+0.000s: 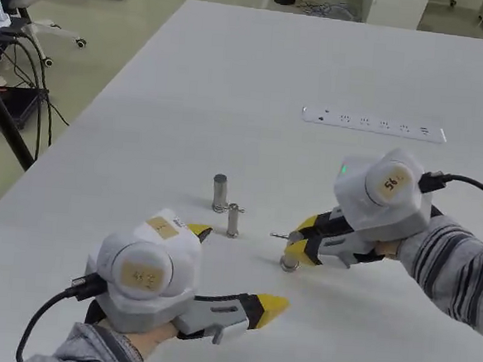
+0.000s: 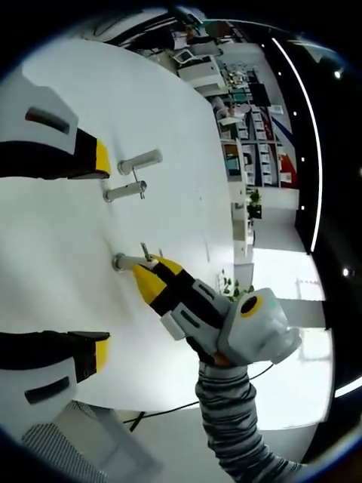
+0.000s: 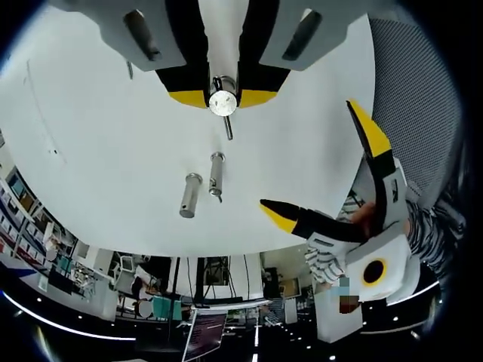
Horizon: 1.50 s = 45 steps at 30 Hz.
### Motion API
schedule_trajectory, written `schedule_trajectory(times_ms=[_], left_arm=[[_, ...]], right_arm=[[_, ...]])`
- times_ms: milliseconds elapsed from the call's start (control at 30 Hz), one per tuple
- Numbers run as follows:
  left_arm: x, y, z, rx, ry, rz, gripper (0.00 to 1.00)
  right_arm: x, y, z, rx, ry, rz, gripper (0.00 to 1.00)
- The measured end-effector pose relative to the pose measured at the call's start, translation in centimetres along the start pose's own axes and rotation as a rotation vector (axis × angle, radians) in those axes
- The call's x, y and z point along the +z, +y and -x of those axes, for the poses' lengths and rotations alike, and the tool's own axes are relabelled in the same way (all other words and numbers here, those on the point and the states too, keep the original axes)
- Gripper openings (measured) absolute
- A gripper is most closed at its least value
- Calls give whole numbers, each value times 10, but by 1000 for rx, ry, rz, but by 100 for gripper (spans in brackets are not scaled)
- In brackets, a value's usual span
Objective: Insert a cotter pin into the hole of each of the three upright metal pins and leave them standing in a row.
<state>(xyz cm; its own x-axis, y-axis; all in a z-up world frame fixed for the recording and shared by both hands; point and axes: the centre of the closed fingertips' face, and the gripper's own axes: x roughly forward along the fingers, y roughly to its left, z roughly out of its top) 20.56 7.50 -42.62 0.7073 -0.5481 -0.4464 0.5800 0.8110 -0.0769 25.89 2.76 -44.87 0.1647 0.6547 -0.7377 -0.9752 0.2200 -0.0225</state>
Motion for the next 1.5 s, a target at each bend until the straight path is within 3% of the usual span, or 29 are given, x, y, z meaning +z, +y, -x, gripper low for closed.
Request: schedule_trajectory(times_ms=[167,433,833,1500], left_arm=[[-1,7,8,13,-5,-24,86],[5,21,9,44,-32,-4,92],[6,32,12,73,-59,22,95],[1,27,8,59,-37,16,95]], right_arm=[[5,-8,-2,-8,7,16,8],[10,-17,-9,-13,26,27,8],[11,-23,-13,-2,35,32,8],[8,-23,-13,39,23,42,9]])
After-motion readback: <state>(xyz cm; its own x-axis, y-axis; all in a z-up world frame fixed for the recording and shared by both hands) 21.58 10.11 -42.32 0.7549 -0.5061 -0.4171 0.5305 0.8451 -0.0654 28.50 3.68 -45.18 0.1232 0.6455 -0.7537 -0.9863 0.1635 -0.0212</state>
